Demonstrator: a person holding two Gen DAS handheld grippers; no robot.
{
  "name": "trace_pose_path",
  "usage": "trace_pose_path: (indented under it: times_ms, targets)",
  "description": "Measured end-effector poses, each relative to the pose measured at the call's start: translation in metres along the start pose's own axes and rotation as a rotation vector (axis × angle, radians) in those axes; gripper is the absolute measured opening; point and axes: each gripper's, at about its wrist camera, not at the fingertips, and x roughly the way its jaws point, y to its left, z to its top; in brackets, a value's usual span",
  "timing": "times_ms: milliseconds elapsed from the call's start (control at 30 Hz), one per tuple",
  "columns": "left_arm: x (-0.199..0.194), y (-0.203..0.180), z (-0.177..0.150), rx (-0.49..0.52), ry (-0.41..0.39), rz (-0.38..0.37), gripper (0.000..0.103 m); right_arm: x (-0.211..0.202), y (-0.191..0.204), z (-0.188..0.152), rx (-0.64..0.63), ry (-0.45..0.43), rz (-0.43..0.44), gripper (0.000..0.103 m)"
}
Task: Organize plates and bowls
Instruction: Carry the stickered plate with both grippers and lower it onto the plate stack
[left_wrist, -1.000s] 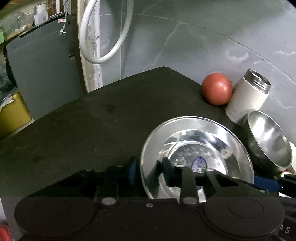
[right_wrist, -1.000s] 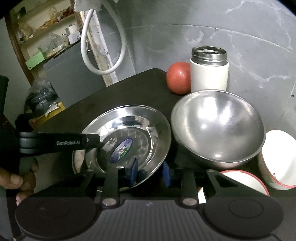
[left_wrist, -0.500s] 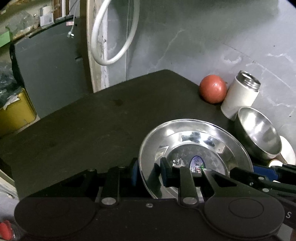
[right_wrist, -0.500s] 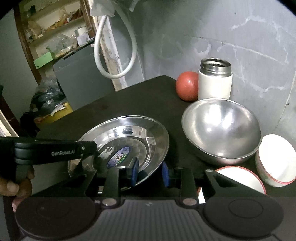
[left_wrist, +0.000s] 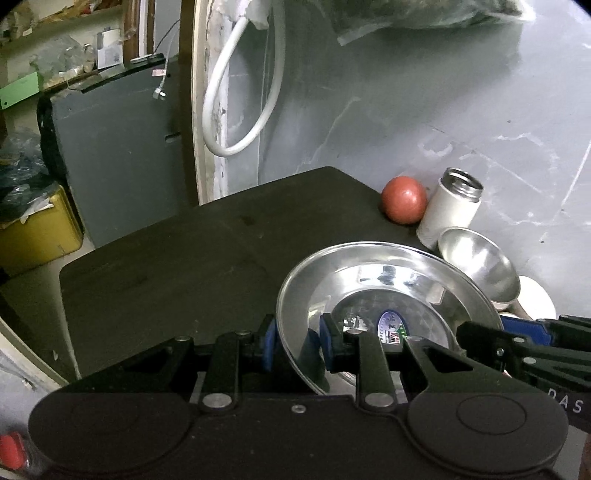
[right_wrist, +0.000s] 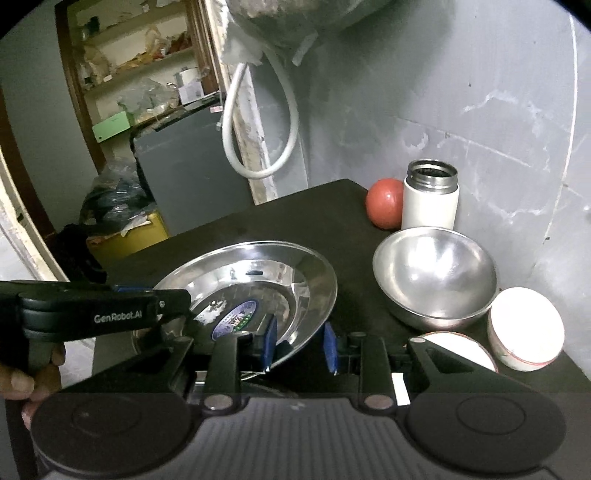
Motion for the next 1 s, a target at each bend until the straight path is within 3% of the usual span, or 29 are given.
trace_pose_path:
  times_ms: [400,1000]
  targets:
    - [-0.045,-0.020,-0.036,0.003,-0.004,-0.011,0.027,-0.044,-0.004,-0.026,0.014,0.017,0.010,0.030]
    - [-0.062,-0.029,-0.080,-0.009,0.076,0.012,0.027,-0.064,0.000,-0.065,-0.003,0.099,0.036,0.031]
